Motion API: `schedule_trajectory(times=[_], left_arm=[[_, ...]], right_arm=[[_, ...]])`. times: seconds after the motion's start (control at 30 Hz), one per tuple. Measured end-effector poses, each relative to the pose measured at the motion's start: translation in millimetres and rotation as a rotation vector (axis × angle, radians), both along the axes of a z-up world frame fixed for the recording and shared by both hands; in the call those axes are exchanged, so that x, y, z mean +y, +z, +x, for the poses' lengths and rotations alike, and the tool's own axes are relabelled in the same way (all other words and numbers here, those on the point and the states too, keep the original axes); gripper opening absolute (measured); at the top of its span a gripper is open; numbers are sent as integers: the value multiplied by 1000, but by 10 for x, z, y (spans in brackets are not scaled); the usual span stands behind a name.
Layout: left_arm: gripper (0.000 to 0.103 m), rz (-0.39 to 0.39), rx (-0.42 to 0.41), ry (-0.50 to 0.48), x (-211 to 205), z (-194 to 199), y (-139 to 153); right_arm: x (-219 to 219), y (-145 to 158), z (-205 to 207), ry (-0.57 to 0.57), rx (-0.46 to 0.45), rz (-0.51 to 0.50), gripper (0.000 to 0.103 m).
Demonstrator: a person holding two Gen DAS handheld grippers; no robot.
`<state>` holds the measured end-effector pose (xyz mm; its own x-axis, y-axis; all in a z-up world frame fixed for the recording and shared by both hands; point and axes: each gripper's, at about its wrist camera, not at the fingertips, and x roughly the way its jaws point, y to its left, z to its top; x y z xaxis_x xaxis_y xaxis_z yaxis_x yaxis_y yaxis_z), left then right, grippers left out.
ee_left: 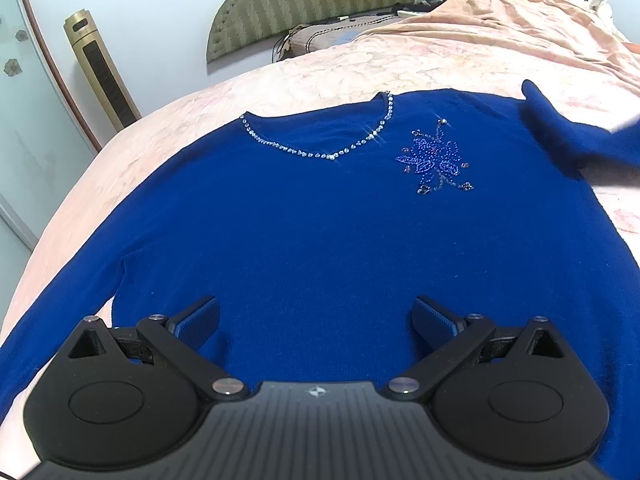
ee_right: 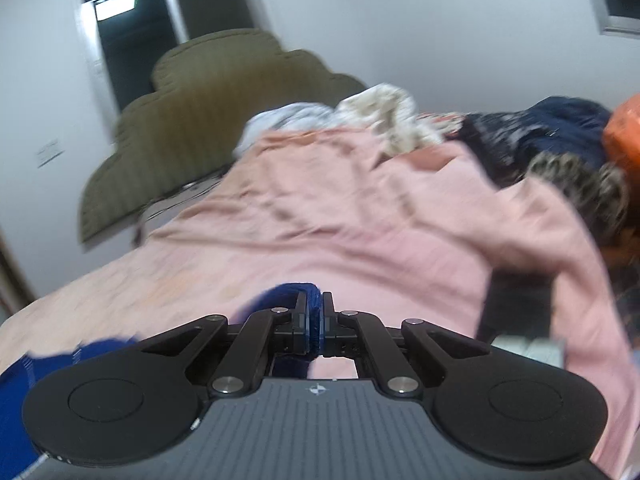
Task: Fold small clothes
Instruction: 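Grasp the sleeve cuff with the right tool and lift it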
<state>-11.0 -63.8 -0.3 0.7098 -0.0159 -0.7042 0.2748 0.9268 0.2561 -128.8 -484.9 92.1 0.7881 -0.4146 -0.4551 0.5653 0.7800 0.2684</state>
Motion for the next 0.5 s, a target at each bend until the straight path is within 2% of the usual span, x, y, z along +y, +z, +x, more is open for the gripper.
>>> schedule_trajectory(times=[0.1, 0.17, 0.2, 0.23, 0.27, 0.33, 0.43, 0.5], left_arm=[[103, 2, 5, 4, -15, 20, -8], [103, 5, 7, 1, -33, 26, -14], [103, 8, 7, 0, -45, 29, -15], [103, 10, 7, -3, -58, 33, -14], [103, 11, 7, -8, -69, 30, -11], [103, 16, 3, -20, -93, 24, -8], [103, 25, 0, -20, -109, 24, -18], [103, 25, 3, -20, -118, 27, -25]], right_arm=[[-312, -53, 70, -82, 46, -23, 5], [-475, -178, 93, -126, 88, -3, 6], [-614, -286, 133, -140, 125, 48, 10], [-702, -396, 152, -147, 153, 83, 20], [-787, -506, 146, -176, 173, 121, 35], [-813, -590, 51, -220, 143, 149, 54], [-773, -556, -239, -370, 19, 139, 61], [-745, -528, -369, -379, -44, 171, 61]])
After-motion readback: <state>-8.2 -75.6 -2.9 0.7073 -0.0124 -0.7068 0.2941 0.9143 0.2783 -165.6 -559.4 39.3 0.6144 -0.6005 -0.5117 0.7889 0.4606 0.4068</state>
